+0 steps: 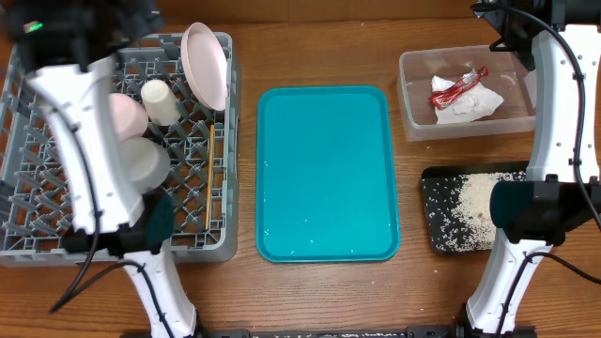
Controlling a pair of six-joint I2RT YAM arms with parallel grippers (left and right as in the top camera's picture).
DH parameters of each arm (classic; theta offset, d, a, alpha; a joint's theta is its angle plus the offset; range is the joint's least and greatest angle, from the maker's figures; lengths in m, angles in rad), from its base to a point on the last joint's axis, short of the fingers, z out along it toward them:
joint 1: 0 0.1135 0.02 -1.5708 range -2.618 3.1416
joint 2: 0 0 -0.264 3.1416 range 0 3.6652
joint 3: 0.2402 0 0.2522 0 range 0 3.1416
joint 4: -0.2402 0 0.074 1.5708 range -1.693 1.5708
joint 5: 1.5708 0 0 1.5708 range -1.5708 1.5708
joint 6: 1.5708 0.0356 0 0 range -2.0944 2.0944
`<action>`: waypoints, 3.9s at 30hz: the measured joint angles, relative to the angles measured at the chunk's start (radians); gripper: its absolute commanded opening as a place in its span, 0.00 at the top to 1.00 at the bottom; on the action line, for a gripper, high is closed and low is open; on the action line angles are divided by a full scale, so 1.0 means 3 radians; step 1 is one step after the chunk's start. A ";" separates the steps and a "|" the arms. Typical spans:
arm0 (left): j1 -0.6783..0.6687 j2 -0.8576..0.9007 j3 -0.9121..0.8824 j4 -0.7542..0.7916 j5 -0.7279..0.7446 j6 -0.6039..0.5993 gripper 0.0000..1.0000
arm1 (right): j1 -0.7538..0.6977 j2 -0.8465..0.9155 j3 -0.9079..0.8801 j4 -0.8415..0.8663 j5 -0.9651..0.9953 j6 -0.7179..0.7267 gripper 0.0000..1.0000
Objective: Sort waste into correct bins and load items into the dishwasher
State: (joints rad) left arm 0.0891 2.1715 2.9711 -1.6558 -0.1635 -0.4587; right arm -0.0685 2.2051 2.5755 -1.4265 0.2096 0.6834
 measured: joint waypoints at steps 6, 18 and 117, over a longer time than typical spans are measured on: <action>0.0359 0.0008 -0.0006 -0.0102 0.0331 -0.0183 0.00 | 0.0000 0.0000 0.0000 0.0001 -0.0003 0.0001 0.00; 0.1059 0.0024 -0.0165 -0.0106 0.0585 -0.0334 0.00 | 0.0000 0.0000 0.0001 0.0209 -0.0342 0.0070 0.00; 0.1055 0.0024 -0.0235 -0.0107 0.0596 -0.0334 0.00 | 0.0599 -0.6893 -0.8076 0.4809 -0.1132 -0.2318 0.00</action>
State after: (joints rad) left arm 0.4057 2.1788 2.9005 -1.6878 0.0154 -0.5591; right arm 0.1112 0.1371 0.1528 0.0162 -0.1299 -0.0120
